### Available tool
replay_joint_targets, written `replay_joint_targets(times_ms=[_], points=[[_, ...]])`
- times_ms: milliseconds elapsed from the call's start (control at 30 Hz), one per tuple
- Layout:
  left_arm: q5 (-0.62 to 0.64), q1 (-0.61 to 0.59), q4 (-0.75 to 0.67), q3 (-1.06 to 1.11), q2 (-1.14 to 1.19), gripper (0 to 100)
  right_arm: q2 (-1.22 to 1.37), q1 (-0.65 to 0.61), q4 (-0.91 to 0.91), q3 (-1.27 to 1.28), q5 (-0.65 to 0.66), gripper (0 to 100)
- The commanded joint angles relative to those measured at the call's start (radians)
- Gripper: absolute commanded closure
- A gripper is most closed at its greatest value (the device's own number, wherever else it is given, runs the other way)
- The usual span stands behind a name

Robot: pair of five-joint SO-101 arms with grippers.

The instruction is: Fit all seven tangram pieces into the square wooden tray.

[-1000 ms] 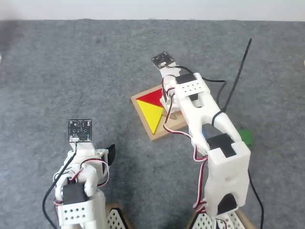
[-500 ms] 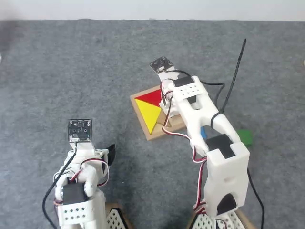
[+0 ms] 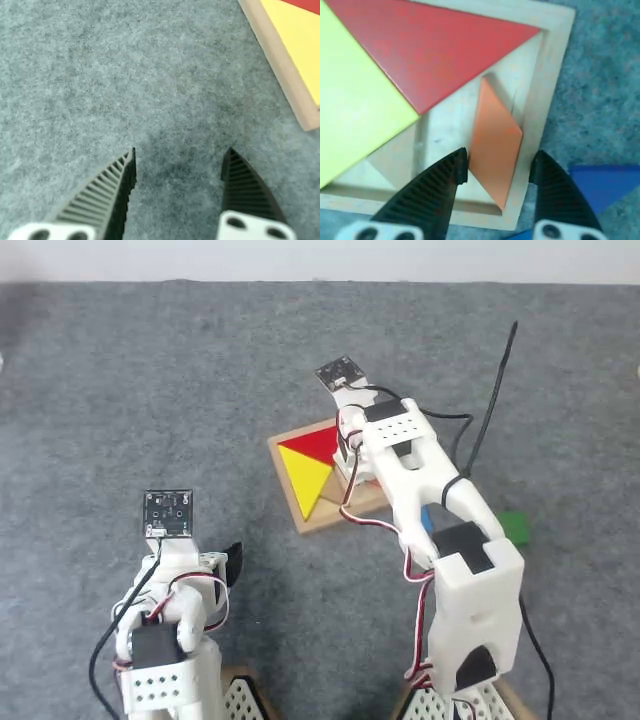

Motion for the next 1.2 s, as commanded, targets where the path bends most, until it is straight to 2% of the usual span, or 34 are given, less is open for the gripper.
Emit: replay_joint_targets(times_ms=[0, 300, 567, 967, 1167], points=[[0.008, 0.002, 0.005, -0.022, -0.021, 73, -0.088, -0.012, 0.008, -0.021, -0.035, 81.2], [0.008, 0.0, 0.005, -0.022, -0.021, 73, -0.084, 0.036, -0.027, -0.026, -0.06, 81.2], [0.008, 0.0, 0.005, -0.022, -0.021, 73, -0.085, 0.028, -0.047, -0.026, -0.074, 80.8], [0.008, 0.002, 0.005, -0.022, -0.021, 73, -0.081, 0.036, 0.016, -0.018, -0.072, 80.8], [0.008, 0.0, 0.005, -0.022, -0.021, 73, 0.022, 0.025, -0.024, -0.044, -0.072, 80.8]])
